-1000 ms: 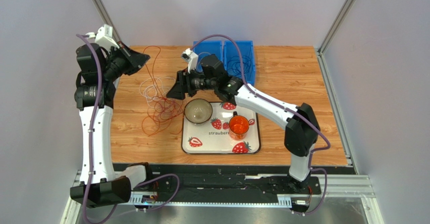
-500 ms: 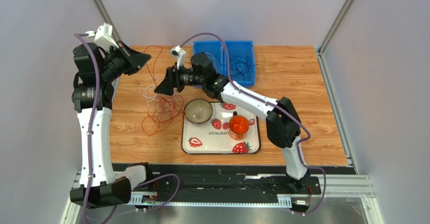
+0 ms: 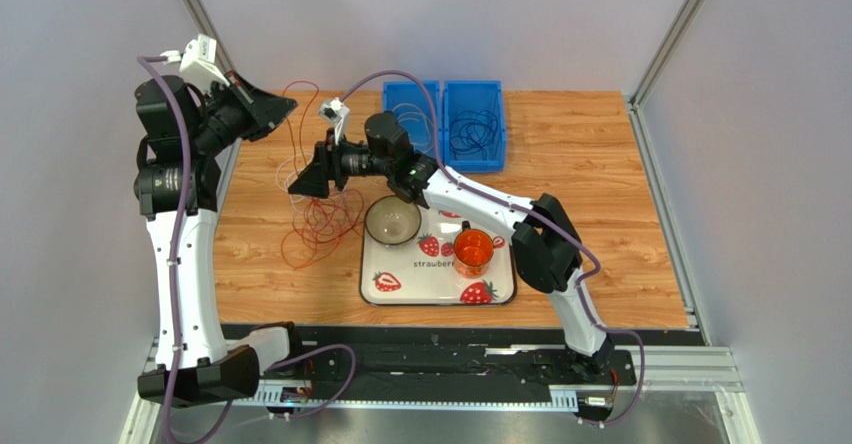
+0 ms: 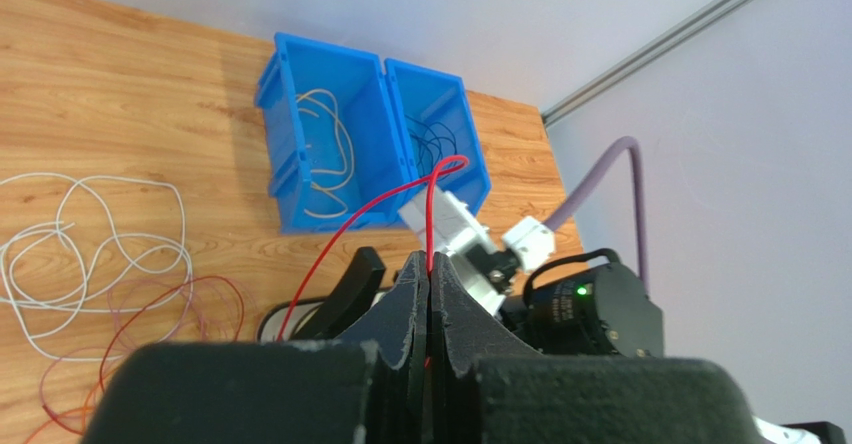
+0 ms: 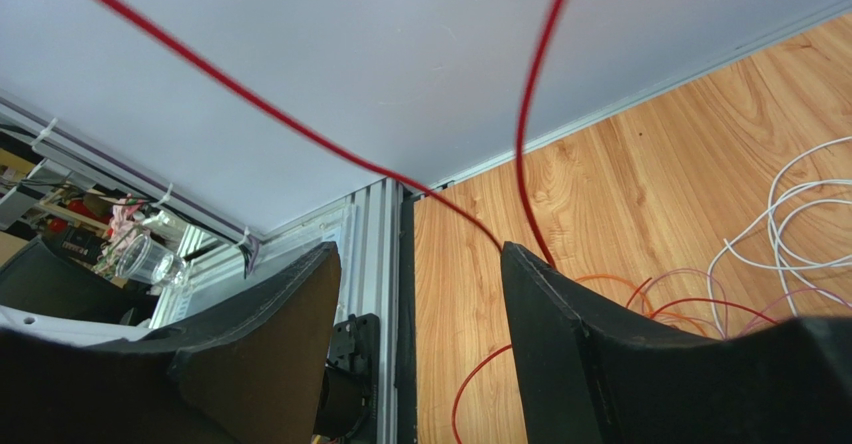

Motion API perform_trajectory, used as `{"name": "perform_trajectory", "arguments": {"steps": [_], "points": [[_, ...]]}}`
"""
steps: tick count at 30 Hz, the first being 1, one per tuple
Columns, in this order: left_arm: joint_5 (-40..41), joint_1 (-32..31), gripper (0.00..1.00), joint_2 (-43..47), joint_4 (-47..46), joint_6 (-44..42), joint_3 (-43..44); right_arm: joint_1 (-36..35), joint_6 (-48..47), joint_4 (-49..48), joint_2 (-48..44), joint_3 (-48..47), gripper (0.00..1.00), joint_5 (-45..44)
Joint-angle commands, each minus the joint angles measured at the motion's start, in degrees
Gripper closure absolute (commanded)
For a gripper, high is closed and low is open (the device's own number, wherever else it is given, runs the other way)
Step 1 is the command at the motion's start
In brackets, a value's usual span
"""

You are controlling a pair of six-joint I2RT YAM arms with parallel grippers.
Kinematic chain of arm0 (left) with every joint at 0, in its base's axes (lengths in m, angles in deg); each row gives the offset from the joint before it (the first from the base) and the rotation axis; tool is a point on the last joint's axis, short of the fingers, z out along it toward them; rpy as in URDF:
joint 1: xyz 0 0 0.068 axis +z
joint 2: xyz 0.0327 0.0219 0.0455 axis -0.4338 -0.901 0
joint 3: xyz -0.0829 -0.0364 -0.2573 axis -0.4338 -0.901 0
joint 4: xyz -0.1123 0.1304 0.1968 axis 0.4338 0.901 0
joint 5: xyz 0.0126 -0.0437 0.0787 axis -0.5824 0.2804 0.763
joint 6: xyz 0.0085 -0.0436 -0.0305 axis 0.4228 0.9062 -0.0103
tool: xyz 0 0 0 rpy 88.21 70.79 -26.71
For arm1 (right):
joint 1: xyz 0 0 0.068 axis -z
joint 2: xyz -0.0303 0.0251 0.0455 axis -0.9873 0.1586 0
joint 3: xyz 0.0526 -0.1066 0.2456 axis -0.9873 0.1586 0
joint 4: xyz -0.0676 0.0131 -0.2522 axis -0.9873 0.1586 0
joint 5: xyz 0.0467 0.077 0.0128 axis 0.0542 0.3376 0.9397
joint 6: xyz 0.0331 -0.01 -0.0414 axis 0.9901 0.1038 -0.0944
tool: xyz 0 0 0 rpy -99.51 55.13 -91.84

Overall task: Untangle the cables
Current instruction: Untie the cable.

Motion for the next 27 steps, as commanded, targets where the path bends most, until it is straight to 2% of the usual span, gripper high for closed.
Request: {"name": "perform_trajectory", "arguments": {"steps": [1,7,16,22,27], "points": [[-1.9,0.0,1.00,0.1,0.8,-0.5,4.0,0.1,-1.3,-0.2,1.5,-5.0,0.36,-0.2],[-2.4,0.0,1.00,0.3,0.7,1.1,6.5,0.1,-2.6,0.8,3.6,-5.7,0.36,-2.2],[-2.3,0.0,1.00,-1.4,0.6,3.5,16.3,0.1,-3.7,1.0,5.2,-4.5,0.36,-4.4],[-1.6,0.1,1.00,-6.4,-0.7,6.2,28.7,0.0,-2.2,-1.1,7.3,-2.4,0.36,-4.2],[-0.4,0.9,1.00,-11.1,-3.6,8.7,43.6,-0.1,-1.0,-1.9,10.1,-1.9,0.36,-4.5]]}}
